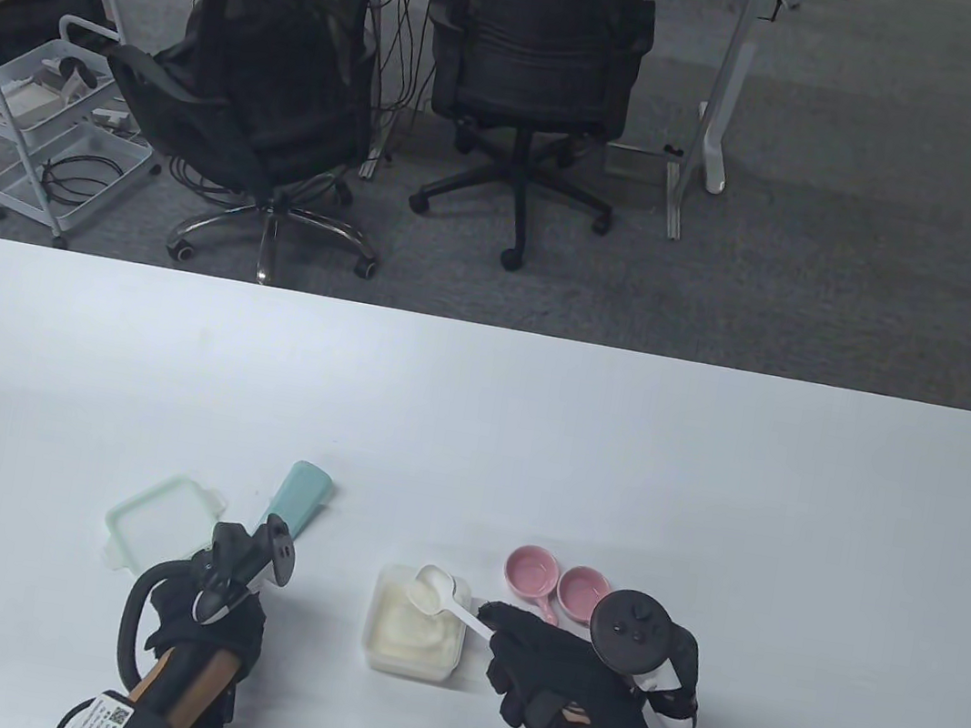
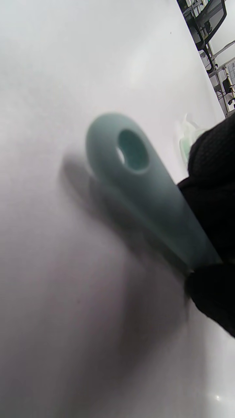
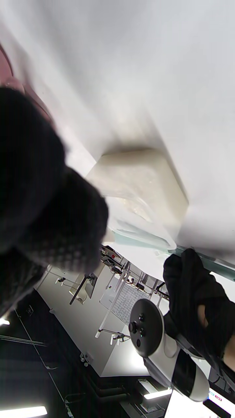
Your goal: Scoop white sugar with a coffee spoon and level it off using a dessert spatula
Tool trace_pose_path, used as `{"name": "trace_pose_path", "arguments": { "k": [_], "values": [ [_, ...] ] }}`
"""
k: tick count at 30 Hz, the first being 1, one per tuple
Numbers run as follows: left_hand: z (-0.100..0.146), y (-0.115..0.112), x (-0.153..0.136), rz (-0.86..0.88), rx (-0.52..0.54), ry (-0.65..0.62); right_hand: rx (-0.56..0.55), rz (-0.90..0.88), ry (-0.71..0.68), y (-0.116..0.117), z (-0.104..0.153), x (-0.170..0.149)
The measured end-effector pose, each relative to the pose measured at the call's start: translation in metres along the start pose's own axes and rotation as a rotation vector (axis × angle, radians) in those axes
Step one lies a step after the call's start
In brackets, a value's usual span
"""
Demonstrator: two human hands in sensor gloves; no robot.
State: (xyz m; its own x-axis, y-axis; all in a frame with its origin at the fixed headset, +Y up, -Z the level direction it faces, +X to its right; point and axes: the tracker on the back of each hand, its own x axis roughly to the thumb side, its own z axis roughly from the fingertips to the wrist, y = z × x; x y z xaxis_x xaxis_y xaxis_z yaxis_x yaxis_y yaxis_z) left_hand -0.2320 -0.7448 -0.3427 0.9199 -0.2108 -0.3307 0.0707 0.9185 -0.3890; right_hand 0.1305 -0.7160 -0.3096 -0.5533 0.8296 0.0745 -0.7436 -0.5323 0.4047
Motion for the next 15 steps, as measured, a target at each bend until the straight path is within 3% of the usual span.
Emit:
{"name": "trace_pose_path", "arguments": {
  "k": [8, 15],
  "values": [
    [0.004, -0.002, 0.006, 0.001, -0.003, -0.062, 0.009, 0.007, 0.016, 0.001, 0.000, 0.000],
    [0.008, -0.001, 0.010, -0.044, 0.066, -0.073, 0.013, 0.002, 0.021, 0.002, -0.001, 0.000]
  ]
}}
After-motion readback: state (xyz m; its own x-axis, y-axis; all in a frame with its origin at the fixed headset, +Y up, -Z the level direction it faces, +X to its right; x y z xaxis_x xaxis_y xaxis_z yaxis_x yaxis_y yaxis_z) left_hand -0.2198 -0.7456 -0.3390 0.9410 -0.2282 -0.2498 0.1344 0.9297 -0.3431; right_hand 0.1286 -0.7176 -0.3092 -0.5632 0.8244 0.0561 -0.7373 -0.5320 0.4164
